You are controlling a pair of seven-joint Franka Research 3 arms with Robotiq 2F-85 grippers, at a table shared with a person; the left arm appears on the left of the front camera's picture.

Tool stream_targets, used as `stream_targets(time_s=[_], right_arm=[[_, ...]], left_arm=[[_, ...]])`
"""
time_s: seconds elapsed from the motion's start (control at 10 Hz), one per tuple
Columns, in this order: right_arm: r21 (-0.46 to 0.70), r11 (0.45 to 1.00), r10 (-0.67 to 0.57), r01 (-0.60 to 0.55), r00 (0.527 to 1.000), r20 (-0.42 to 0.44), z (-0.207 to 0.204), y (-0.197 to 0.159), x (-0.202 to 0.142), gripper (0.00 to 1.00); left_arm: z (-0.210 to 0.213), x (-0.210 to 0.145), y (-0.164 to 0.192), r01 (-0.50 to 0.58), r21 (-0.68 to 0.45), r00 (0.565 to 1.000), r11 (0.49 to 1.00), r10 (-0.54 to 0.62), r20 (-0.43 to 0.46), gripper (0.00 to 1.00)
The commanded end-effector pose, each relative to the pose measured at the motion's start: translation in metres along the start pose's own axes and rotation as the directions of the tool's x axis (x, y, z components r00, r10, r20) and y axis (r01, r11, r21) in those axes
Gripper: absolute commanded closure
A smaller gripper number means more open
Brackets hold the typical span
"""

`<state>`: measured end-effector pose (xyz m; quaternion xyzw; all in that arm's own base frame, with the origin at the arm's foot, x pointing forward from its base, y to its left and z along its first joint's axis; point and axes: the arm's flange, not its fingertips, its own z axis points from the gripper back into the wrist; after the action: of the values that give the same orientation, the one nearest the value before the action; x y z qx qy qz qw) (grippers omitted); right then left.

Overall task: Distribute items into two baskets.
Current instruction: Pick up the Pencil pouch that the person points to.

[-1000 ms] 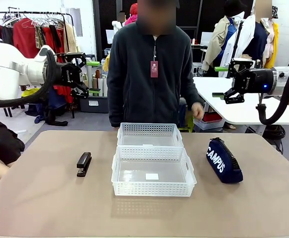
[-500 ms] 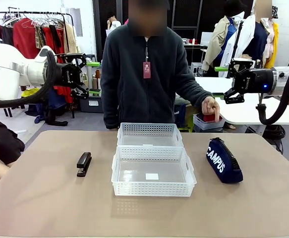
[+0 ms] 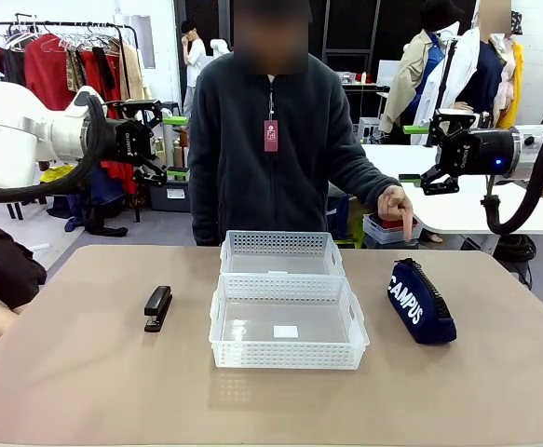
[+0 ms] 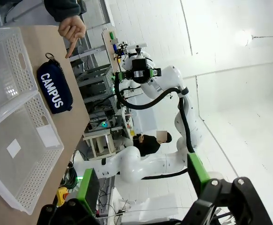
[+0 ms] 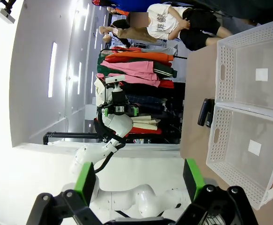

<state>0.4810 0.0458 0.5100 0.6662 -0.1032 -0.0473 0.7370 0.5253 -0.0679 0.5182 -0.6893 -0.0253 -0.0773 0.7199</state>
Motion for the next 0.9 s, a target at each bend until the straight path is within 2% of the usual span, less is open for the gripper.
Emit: stream_targets(time_s=[0.0,0.8], right_arm=[[0.000,1.000,0.003,-0.003,1.000,0.002,0.0007,0.0009,0.0006,0.00],[0.000,1.000,0.003,-0.003,1.000,0.002,0.0007,0.0009,0.0006,0.00]], left_arm=[[-0.0001,-0.0003,-0.0019,0.003,-0.001,1.000,1.000,-0.003,0.000,0.00],[-0.0001,-0.0003,-0.0019,0.003,-0.001,1.000,1.000,-0.003,0.000,0.00]])
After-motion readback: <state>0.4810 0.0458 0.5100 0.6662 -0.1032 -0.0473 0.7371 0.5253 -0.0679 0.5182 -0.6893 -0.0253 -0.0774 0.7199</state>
